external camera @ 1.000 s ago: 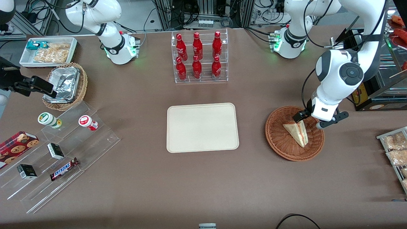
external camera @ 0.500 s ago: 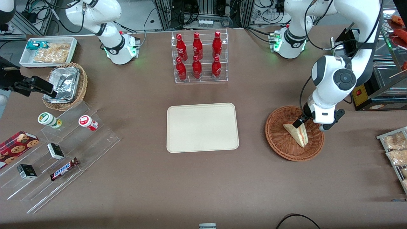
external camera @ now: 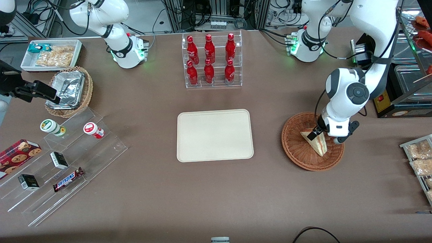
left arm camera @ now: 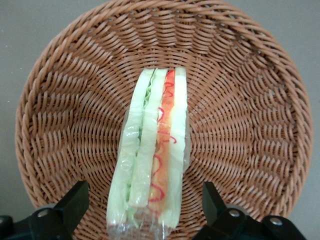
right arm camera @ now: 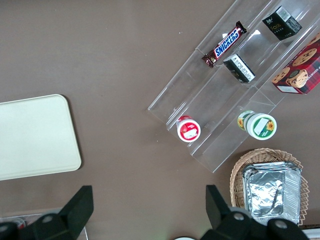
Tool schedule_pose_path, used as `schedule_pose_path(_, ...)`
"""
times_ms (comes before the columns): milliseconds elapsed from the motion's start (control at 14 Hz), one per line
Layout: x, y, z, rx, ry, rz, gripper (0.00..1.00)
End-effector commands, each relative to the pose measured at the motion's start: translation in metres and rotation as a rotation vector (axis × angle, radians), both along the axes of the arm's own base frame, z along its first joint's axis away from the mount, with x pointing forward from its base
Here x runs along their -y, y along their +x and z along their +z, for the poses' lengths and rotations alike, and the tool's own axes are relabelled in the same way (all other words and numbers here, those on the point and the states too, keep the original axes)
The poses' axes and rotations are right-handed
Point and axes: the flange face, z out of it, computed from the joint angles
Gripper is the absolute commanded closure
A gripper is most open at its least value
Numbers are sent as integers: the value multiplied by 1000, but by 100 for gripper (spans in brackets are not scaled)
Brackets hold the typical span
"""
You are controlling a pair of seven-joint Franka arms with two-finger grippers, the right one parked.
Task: Place sandwich from basket to tray
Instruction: 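Close the left gripper on the wrapped sandwich and lift it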
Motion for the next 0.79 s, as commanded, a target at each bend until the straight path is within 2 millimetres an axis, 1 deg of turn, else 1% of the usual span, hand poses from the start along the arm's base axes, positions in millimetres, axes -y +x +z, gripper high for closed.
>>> schedule_pose_path(0, 1, 3, -2, 9, -2, 5, 29)
schedule_pose_path(71, 1, 2, -3, 8, -2, 3, 57)
schedule_pose_path(143, 0, 3, -3, 8, -1, 3, 79)
schedule_pose_path(214, 1, 2, -3, 3, -1, 0, 88)
schedule_pose_path(286, 0, 2, -2, 3, 0, -1, 91)
schedule_pose_path(357, 0, 4, 3, 11, 1, -16, 91)
schedule_pose_path(500, 1, 6, 18, 5, 4, -84, 92)
schedule_pose_path(571, 1, 11, 29, -22, 9, -105, 92)
schedule_pose_path(714, 5, 28, 60, -80, 16, -113, 92)
